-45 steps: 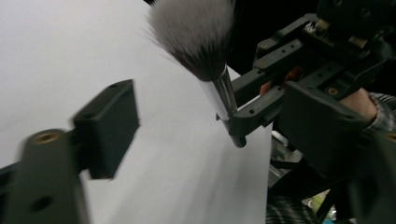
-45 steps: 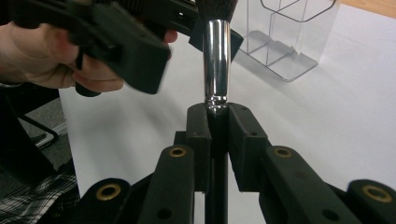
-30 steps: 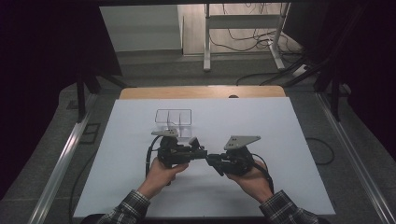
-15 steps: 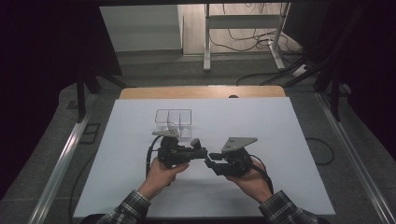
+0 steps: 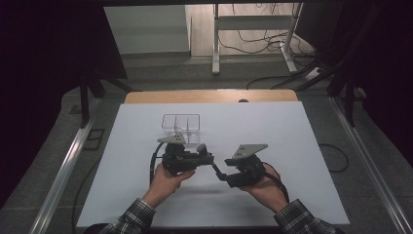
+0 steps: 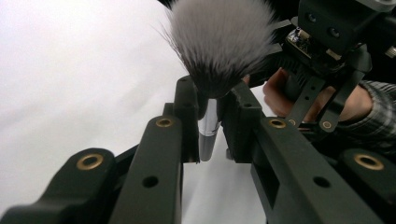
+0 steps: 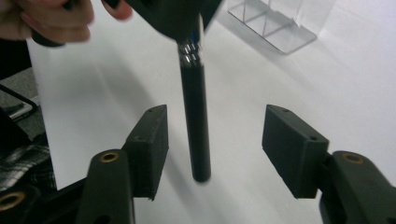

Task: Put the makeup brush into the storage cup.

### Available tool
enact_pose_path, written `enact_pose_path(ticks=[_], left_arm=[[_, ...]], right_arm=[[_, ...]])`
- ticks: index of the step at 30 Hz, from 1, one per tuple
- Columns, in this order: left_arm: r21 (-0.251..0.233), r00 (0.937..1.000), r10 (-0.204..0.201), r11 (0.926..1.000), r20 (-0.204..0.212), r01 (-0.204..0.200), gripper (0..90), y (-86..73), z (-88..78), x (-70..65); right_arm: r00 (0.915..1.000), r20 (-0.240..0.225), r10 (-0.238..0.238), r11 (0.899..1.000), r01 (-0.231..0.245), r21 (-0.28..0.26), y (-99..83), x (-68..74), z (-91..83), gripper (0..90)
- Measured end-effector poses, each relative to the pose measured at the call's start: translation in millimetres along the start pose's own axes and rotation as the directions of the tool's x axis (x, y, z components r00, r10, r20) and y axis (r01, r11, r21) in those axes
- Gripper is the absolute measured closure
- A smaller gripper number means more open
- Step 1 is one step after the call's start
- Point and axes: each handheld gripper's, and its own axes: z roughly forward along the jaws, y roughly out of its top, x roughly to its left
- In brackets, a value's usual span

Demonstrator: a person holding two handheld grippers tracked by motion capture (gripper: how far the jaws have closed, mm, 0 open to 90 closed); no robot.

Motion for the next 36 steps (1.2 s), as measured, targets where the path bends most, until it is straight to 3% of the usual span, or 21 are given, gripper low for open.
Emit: enact_pose_path(ticks=[8,15,36], left_arm=[[0.020,0.9970,0.043,0.9989,-0.064,-0.042,77.0,-0.2,-6.0,-0.1],[0.022,0.9939,0.056,0.9983,-0.095,-0.055,76.9,-0.4,-11.3,0.3],[0.000,0.9895,0.055,0.9984,-0.133,-0.056,76.9,0.2,-30.6,7.1]], right_arm=[[0.9998,0.018,-0.005,1.000,0.004,0.020,-6.6,-6.7,-2.8,35.8],[0.9996,0.028,-0.004,0.999,0.003,0.035,-12.3,-10.1,-6.1,34.2],[0.9975,0.067,0.024,0.997,-0.028,0.070,-30.7,-18.7,-16.1,31.4]])
